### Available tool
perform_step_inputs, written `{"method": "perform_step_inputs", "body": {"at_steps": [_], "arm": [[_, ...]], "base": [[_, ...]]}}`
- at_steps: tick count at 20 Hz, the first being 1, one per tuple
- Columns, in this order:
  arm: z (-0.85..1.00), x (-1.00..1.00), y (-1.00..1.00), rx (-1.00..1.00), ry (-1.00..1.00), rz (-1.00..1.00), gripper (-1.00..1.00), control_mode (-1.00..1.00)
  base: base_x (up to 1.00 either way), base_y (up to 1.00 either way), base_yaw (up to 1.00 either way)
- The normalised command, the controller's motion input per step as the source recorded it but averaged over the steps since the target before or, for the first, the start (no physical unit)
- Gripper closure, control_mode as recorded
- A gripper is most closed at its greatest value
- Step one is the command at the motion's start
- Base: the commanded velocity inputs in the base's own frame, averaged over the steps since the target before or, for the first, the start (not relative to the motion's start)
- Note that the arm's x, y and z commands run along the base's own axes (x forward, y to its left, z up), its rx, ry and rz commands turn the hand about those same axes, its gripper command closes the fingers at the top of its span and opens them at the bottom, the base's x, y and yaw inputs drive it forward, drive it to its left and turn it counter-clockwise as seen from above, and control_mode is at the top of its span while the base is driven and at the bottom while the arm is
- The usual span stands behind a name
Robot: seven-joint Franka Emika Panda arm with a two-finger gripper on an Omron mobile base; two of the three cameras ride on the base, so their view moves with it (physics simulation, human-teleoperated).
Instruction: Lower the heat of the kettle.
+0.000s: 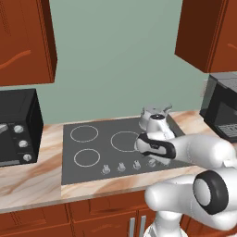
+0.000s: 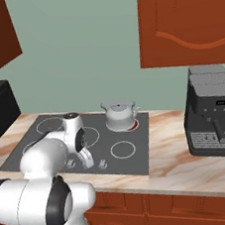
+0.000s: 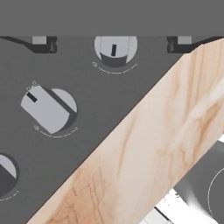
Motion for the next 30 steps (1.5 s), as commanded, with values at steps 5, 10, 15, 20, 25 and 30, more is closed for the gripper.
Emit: {"method": "perform_step_inputs", "body": {"at_steps": [5, 10, 15, 20, 25, 30], "arm": [[-0.18, 0.07, 0.0, 0.0, 0.0, 0.0, -1.0, -1.0], [-0.09, 0.07, -0.01, 0.0, 0.0, 0.0, -1.0, -1.0], [-0.01, 0.05, 0.0, 0.0, 0.0, 0.0, -1.0, -1.0], [-0.05, 0.07, 0.0, 0.0, 0.01, 0.0, -1.0, -1.0], [-0.1, 0.06, 0.0, 0.0, 0.04, 0.0, -1.0, -1.0], [-0.06, 0.05, 0.0, 0.0, 0.05, 0.0, -1.0, -1.0]], "base": [[0.0, 0.0, 0.0], [0.0, 0.0, 0.0], [0.0, 0.0, 0.0], [0.0, 0.0, 0.0], [0.0, 0.0, 0.0], [0.0, 0.0, 0.0]]}}
